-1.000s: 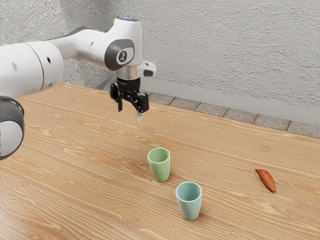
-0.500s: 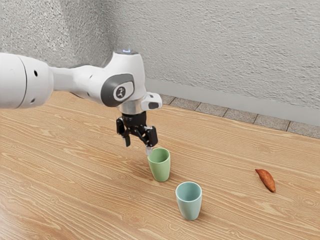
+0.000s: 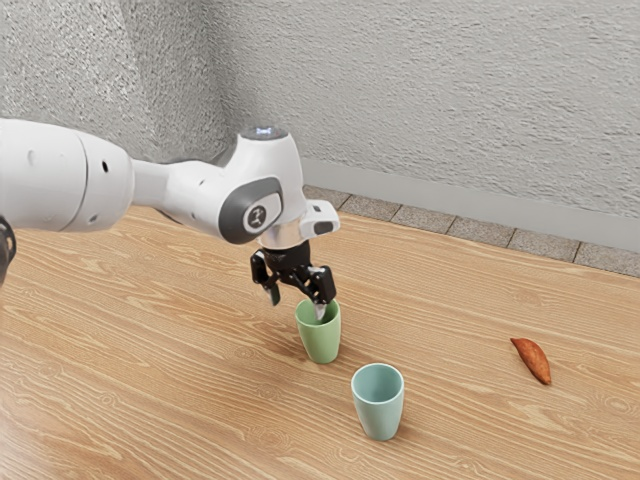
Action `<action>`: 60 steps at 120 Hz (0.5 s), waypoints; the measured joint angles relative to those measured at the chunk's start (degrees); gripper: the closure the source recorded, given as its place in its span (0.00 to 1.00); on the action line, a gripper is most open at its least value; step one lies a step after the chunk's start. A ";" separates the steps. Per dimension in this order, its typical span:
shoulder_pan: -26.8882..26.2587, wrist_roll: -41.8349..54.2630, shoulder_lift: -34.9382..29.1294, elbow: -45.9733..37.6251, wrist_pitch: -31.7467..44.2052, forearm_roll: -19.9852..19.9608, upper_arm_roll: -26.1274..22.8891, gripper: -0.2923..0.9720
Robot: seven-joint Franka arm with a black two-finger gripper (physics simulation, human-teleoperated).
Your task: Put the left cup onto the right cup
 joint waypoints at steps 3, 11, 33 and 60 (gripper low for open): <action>0.00 -0.20 0.16 0.04 0.28 0.00 0.03 0.23; 0.01 -0.69 0.45 0.13 1.05 0.03 0.05 0.23; 0.00 -1.76 1.75 0.12 2.64 0.20 0.54 0.23; 0.00 -2.68 2.41 0.11 3.96 0.40 0.78 0.24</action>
